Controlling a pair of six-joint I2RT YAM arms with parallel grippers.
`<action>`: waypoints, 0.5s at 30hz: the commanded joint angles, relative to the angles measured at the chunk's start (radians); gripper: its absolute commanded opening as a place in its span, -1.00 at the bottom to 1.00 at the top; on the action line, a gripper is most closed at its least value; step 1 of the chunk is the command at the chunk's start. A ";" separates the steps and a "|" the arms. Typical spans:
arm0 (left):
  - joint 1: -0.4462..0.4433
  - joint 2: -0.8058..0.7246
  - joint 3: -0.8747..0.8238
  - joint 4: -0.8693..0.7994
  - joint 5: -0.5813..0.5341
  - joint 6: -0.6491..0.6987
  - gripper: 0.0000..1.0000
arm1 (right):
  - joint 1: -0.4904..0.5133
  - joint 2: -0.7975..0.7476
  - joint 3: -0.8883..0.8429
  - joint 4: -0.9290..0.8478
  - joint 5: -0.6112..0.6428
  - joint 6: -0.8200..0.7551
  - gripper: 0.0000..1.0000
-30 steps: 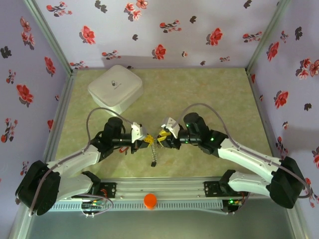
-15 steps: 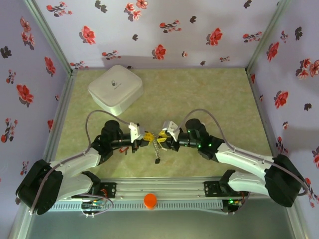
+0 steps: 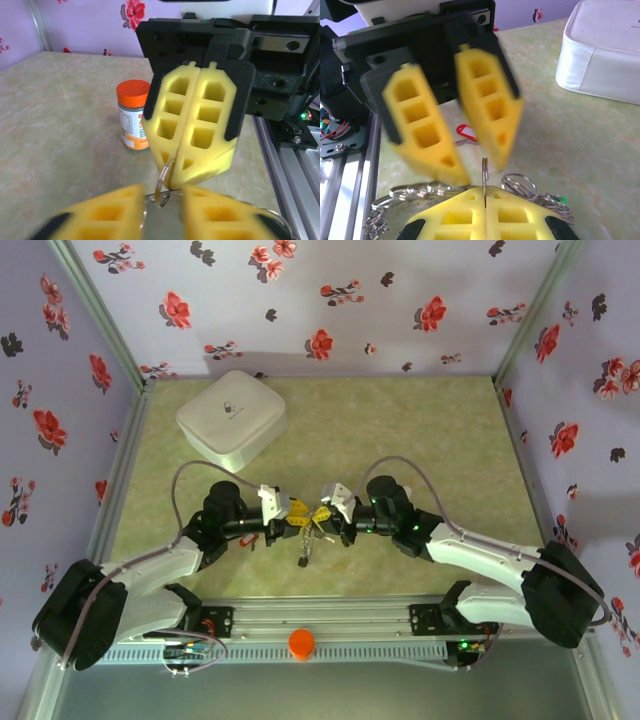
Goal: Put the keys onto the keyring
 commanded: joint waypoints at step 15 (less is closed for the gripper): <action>-0.038 -0.090 0.168 -0.474 -0.081 0.256 -0.41 | 0.068 0.131 0.443 -0.743 0.121 -0.431 -1.00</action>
